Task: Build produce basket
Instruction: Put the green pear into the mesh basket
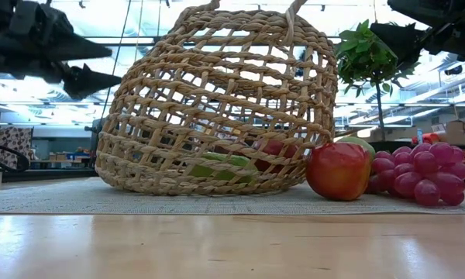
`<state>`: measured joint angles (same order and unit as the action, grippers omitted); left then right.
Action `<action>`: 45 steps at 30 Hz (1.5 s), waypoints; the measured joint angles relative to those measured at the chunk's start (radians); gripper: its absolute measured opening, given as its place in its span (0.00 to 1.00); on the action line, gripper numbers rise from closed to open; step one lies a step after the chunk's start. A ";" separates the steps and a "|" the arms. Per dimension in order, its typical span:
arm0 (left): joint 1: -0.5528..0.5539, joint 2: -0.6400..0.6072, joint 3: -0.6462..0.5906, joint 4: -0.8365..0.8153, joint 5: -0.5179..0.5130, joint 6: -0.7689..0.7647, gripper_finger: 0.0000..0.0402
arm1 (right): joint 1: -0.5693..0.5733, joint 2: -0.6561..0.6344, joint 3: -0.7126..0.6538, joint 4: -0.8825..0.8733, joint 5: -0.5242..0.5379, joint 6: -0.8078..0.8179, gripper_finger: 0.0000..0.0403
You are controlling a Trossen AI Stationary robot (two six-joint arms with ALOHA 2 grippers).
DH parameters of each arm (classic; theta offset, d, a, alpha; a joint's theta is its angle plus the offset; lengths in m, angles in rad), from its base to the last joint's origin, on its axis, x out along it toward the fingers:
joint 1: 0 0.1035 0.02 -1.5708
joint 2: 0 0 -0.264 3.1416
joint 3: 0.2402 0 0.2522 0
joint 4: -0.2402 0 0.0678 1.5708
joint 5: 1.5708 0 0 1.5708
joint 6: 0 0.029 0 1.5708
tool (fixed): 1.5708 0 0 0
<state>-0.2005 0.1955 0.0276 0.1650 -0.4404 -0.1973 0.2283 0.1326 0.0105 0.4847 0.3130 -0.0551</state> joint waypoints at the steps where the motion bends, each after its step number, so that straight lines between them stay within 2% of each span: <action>1: 0.000 0.000 -0.008 0.002 0.000 -0.003 0.98 | 0.000 0.000 0.000 0.000 0.000 0.000 0.68; 11: 0.000 0.000 -0.018 -0.038 0.000 -0.077 0.98 | 0.000 0.000 0.000 0.044 0.000 0.069 0.68; 16: 0.000 0.000 -0.019 -0.036 0.000 0.056 0.98 | 0.000 0.000 0.000 0.066 0.000 0.093 0.68; 19: 0.000 0.000 -0.019 -0.037 0.000 0.102 0.98 | 0.000 0.000 0.000 0.028 0.000 0.103 0.68; 23: 0.000 0.000 -0.019 -0.036 0.000 0.105 0.98 | 0.000 0.003 0.000 -0.036 0.011 0.222 0.68; 27: 0.000 0.000 -0.019 -0.036 0.000 0.105 0.98 | -0.005 0.043 0.020 -0.128 0.031 0.276 0.68; 32: 0.000 0.000 -0.019 -0.036 0.000 0.105 0.98 | -0.003 0.217 0.134 -0.345 0.138 0.354 0.68; 38: 0.000 0.000 -0.020 -0.036 0.000 0.104 0.98 | 0.009 0.464 0.277 -0.457 0.092 0.449 0.68; 42: 0.000 0.000 -0.020 -0.036 0.000 0.105 0.98 | 0.076 0.634 0.347 -0.505 0.076 0.528 0.68; 45: 0.000 0.000 -0.020 -0.036 0.000 0.105 0.98 | 0.141 0.761 0.412 -0.582 0.114 0.591 0.68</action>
<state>-0.2001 0.1955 0.0078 0.1287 -0.4404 -0.0921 0.3696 0.8933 0.4223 -0.0969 0.4273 0.5355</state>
